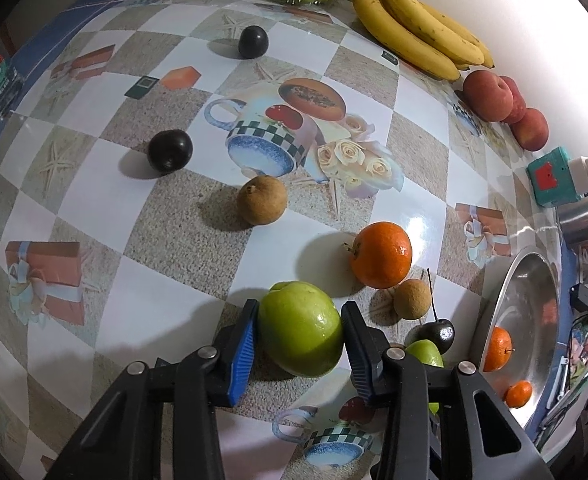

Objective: Organize fruits
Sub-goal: 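Grasp a green apple with the left tool while the right tool grasps an elongated green fruit, then lift and carry both green fruits over the steel bowl with both tools, then release the elongated green fruit into the bowl with the right tool while the left tool lowers the apple, then lower the green apple into the steel bowl and open the left tool, then withdraw both open tools from the bowl toward the fruits on the table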

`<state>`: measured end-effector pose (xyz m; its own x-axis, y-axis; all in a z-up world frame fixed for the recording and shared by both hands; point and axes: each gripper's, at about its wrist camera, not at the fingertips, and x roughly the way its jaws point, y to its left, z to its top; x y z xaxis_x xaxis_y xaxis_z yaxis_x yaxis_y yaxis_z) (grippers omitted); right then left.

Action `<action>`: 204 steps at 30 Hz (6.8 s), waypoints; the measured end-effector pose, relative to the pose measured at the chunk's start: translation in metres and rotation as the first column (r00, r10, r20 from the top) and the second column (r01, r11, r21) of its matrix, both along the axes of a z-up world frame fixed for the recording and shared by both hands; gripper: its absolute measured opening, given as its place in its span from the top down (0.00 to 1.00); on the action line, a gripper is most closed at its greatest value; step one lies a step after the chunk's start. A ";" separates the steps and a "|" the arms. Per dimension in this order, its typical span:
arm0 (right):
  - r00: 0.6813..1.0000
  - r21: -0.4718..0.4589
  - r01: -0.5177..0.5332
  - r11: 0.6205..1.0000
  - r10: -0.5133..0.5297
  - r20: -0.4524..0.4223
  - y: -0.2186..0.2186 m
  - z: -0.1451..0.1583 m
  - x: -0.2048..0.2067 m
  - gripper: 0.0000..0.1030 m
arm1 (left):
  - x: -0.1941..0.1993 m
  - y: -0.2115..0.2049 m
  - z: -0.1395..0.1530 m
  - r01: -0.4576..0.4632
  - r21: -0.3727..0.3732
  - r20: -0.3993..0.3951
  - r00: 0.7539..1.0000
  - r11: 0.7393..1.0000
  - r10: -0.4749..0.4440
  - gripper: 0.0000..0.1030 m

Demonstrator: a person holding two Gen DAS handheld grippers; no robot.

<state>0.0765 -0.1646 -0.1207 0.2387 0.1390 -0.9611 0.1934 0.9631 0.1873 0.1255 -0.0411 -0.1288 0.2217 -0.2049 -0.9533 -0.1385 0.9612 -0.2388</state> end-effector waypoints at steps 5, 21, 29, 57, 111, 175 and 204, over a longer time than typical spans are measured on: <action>1.000 0.046 0.024 0.999 -0.024 0.002 -0.009 0.001 -0.001 0.63 | -0.001 0.005 0.001 -0.021 -0.019 -0.010 1.000 1.000 0.020 0.57; 0.996 0.140 0.045 0.989 -0.056 0.071 -0.015 0.026 -0.005 0.63 | -0.009 0.023 0.031 -0.080 -0.026 0.060 0.995 0.996 0.081 0.57; 0.980 0.161 0.059 0.985 -0.087 0.177 -0.021 0.059 -0.010 0.63 | -0.018 0.033 0.063 -0.117 -0.013 0.156 0.981 0.993 0.118 0.57; 0.865 0.084 0.446 0.891 -0.453 0.215 -0.140 0.072 -0.049 0.63 | -0.031 -0.036 0.070 0.082 -0.016 0.207 0.975 0.997 -0.077 0.57; 0.829 0.022 0.522 0.853 -0.513 0.223 -0.206 0.013 -0.062 0.61 | -0.062 -0.173 0.022 0.465 -0.025 0.141 0.878 0.885 -0.458 0.57; 0.910 -0.107 0.387 0.916 -0.360 0.205 -0.147 0.050 -0.048 0.44 | -0.018 -0.057 0.065 0.083 0.200 0.165 0.979 0.976 -0.117 0.05; 0.924 -0.148 0.351 0.925 -0.316 0.217 -0.136 0.043 -0.045 0.01 | -0.012 -0.035 0.059 -0.013 0.258 0.183 0.983 0.966 -0.036 0.00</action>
<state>0.0319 -0.3005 -0.0779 0.4173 -0.1515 -0.8961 0.4879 0.8692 0.0802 0.1136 -0.0765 -0.0697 0.3975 0.0382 -0.9168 -0.1040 0.9946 -0.0036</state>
